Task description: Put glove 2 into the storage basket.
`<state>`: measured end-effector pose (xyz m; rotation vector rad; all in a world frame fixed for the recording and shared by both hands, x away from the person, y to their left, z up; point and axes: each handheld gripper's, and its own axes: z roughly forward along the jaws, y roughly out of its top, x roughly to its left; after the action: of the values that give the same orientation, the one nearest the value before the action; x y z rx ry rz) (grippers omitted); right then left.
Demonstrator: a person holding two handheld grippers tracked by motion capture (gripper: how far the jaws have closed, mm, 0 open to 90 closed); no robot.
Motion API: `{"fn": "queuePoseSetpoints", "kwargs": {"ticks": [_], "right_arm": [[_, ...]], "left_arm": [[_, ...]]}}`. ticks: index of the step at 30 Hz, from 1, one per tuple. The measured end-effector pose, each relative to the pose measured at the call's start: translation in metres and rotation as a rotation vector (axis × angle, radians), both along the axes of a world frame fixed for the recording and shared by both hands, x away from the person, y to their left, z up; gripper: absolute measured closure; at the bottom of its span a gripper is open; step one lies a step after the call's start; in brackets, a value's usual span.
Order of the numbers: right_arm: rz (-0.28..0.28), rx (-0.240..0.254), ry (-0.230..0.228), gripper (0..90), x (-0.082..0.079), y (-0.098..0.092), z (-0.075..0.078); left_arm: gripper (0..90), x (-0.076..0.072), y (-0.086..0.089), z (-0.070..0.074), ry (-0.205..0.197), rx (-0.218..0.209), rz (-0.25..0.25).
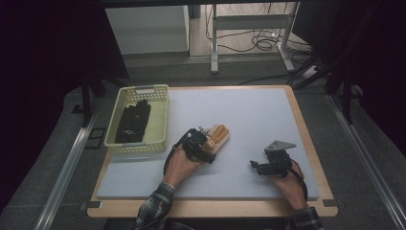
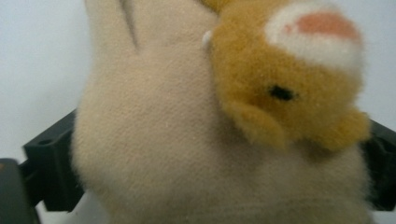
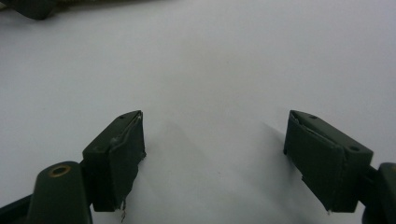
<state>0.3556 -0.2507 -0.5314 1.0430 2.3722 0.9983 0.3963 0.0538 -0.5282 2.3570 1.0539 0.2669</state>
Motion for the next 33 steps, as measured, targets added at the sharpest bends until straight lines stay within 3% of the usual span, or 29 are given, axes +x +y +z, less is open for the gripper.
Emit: {"fn": "queuePoseSetpoints", "kwargs": {"ticks": [6,11,17,22,33], "right_arm": [[0.000,0.000,0.000,19.8,0.000,0.000,0.000],[0.000,0.001,0.000,19.8,0.000,0.000,0.000],[0.000,0.000,-0.001,19.8,0.000,0.000,0.000],[-0.001,-0.001,-0.002,19.7,0.000,0.000,0.000],[-0.001,-0.001,-0.002,19.8,0.000,0.000,0.000]], "left_arm": [[16.1,-0.002,0.002,0.003,-0.005,-0.007,-0.010],[41.2,-0.005,0.005,0.006,-0.021,-0.019,-0.015],[58.0,-0.008,0.005,0.008,-0.017,-0.022,-0.016],[65.5,-0.009,0.006,0.008,-0.016,-0.035,-0.014],[71.4,-0.007,0.008,0.015,-0.026,-0.050,0.003]]}}
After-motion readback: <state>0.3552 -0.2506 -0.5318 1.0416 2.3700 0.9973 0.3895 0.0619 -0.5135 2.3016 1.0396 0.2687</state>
